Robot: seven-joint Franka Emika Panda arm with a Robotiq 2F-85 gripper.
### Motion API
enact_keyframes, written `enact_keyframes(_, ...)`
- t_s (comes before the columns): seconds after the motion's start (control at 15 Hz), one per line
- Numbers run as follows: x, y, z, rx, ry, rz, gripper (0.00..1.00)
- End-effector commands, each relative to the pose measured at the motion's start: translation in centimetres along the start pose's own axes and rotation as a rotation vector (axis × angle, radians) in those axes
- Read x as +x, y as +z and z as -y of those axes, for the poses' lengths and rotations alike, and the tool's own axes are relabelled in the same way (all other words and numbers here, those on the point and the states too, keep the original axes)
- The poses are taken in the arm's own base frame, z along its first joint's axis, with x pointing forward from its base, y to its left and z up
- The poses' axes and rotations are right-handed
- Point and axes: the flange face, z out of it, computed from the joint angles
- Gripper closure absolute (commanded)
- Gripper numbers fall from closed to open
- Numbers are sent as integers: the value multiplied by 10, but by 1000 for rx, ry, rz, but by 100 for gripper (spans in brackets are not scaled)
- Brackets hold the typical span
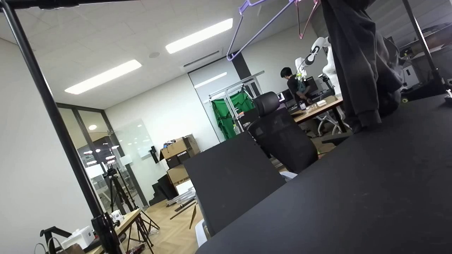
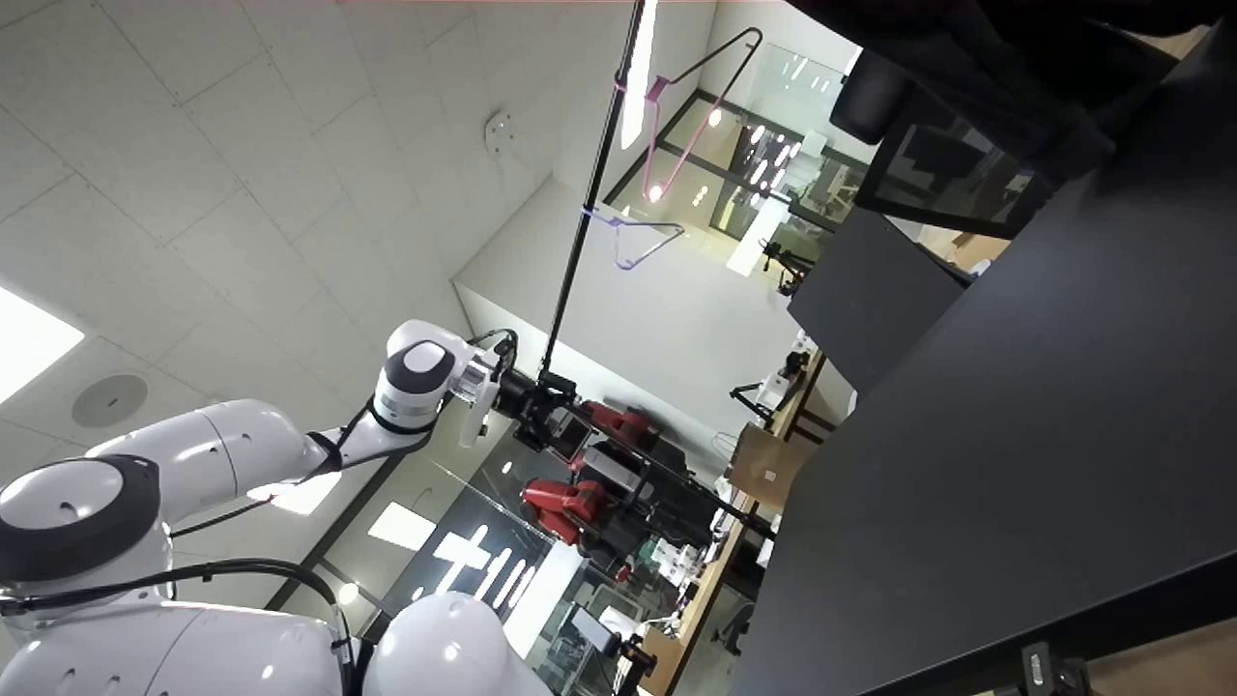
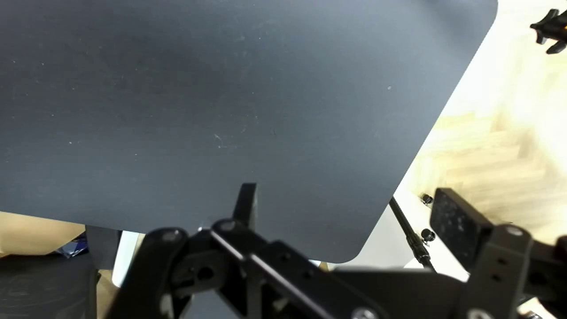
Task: Unhang the blue coat hanger and put it on the table
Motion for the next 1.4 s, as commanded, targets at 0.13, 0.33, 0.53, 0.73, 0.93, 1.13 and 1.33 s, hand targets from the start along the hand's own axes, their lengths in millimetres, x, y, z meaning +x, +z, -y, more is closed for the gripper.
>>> enact_keyframes(0.13, 0, 0, 0, 0, 0, 1, 0)
enact_keyframes(0.33, 0, 0, 0, 0, 0, 1, 0)
enact_keyframes(0.53, 6, 0, -4, -30, -4, -26, 0)
enact_keyframes(0.73, 26, -4, -28, -127, -1, -123, 0)
enact_keyframes(0.93, 48, -11, -61, -240, -11, -224, 0)
enact_keyframes(1.13, 71, -21, -101, -314, -29, -318, 0)
enact_keyframes(1.33, 94, -38, -139, -343, -7, -376, 0)
